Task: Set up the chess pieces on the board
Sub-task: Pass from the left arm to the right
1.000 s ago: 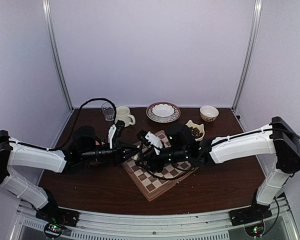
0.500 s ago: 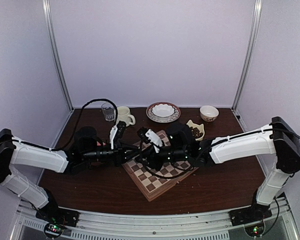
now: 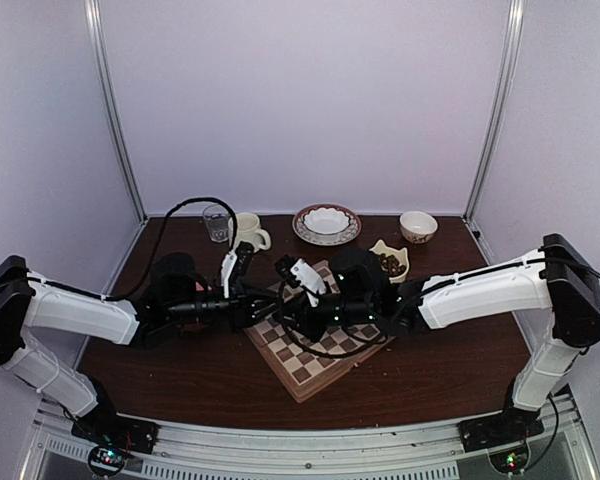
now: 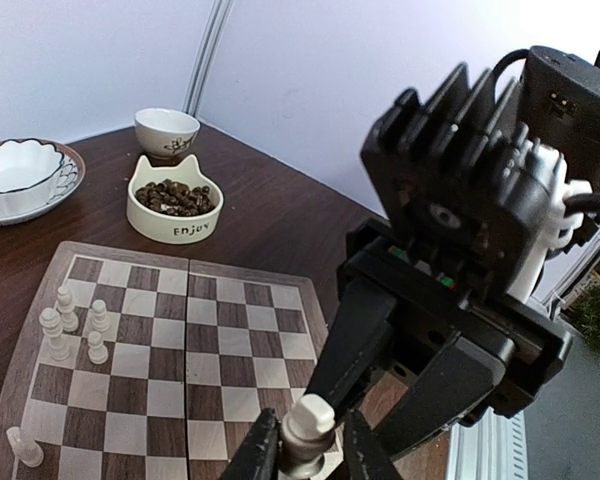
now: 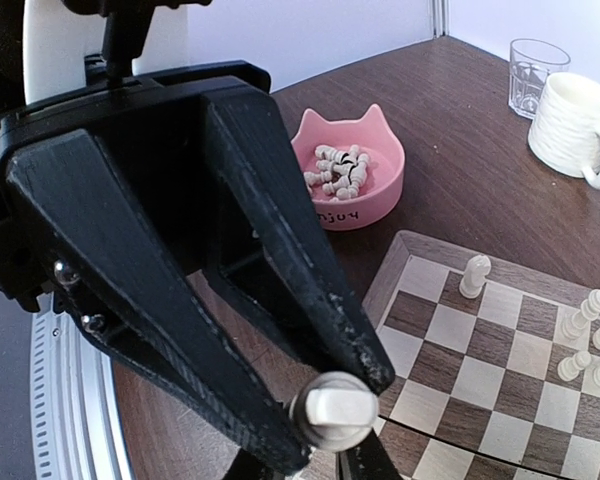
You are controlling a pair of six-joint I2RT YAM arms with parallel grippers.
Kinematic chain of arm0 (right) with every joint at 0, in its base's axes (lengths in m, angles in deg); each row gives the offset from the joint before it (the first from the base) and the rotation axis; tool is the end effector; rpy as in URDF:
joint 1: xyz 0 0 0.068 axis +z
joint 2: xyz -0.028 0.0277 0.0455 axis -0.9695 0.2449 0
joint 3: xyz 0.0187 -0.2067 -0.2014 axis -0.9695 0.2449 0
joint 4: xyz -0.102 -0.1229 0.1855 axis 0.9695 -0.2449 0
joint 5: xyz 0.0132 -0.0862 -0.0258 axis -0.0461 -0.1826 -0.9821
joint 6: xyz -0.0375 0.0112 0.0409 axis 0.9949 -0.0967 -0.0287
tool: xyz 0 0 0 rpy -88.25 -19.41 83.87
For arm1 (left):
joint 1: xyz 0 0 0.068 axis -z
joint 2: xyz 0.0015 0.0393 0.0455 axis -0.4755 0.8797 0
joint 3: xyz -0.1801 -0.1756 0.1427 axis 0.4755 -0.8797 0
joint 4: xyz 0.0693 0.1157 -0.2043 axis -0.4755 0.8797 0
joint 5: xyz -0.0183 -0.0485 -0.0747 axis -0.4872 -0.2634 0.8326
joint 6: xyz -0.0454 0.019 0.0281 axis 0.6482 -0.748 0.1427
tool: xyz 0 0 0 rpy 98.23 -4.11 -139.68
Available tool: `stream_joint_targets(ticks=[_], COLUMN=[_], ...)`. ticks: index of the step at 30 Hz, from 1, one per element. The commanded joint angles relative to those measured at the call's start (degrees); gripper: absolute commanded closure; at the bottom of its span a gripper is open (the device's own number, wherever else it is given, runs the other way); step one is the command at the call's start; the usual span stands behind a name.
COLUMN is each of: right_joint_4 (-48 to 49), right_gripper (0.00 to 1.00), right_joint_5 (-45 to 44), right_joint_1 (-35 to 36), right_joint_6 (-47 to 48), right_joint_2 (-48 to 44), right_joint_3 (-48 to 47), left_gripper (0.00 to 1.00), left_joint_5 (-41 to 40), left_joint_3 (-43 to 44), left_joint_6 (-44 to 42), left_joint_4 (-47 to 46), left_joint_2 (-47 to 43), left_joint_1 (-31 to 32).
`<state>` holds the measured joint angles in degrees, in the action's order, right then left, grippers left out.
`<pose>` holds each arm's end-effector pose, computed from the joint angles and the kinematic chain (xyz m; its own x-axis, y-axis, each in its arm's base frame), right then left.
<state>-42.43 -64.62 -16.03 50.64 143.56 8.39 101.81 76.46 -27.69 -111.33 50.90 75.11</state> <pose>0.1782 0.3286 0.2482 -0.3651 -0.3222 -0.8734 -0.9115 0.3146 0.2650 0.1781 -0.2153 0.2390 -0.5118 -0.0159 -0.8590 0.8135 0.3125 -0.4905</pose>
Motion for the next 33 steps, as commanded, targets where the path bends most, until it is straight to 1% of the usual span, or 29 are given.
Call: stream_joint_targets(ticks=[1,4,5,7,10,12,18,21,23,29,33], right_joint_4=[1.1,0.8,0.5,0.0,-0.7,-0.8,0.3,1.2,1.5,2.4,2.1], right_gripper=[0.95,0.96,0.95,0.95,0.95,0.95,0.95,0.94,0.94,0.92,0.90], right_joint_5=[-4.0,-4.8,-5.2,-5.9,-7.0,-7.5,-9.2,-10.1,-10.5,-10.9,-11.4], right_joint_1=[0.0,0.0,0.0,0.0,0.0,0.0,0.0,0.0,0.1,0.0,0.1], right_joint_6=[1.1,1.7,2.0,2.6,3.6,4.3,5.6,5.7,5.6,5.0,4.9], right_joint_2=[-1.3,-1.2,-1.1,-1.0,-0.8,-0.4,2.8,5.5,7.1,11.4,12.7], right_joint_3=[1.0,1.0,1.0,0.9,0.8,0.9,1.4,1.2,1.0,-0.2,-0.9], left_gripper=[0.76,0.76,0.74,0.65,0.55,0.52,0.41,0.35,0.33,0.33,0.34], left_joint_5=[0.2,-0.5,-0.6,-1.0,-2.5,-4.0,-11.7,-17.7,-22.5,-30.1,-32.0], left_joint_3=[2.0,2.3,2.5,2.6,2.7,2.8,1.5,1.1,0.7,-0.7,-0.1], left_joint_6=[0.0,-0.2,-0.3,-0.5,-1.0,-1.4,-2.1,-2.7,-3.3,-4.1,-4.4], left_joint_4=[-0.7,0.4,0.9,1.5,3.3,4.9,9.2,14.6,17.7,21.3,23.3], left_joint_2=[0.5,0.6,0.6,0.5,-0.1,-0.6,-4.3,-8.1,-10.6,-15.5,-15.3], left_joint_1=[0.6,0.7,0.7,0.6,0.6,0.6,0.7,0.6,0.7,0.6,0.7])
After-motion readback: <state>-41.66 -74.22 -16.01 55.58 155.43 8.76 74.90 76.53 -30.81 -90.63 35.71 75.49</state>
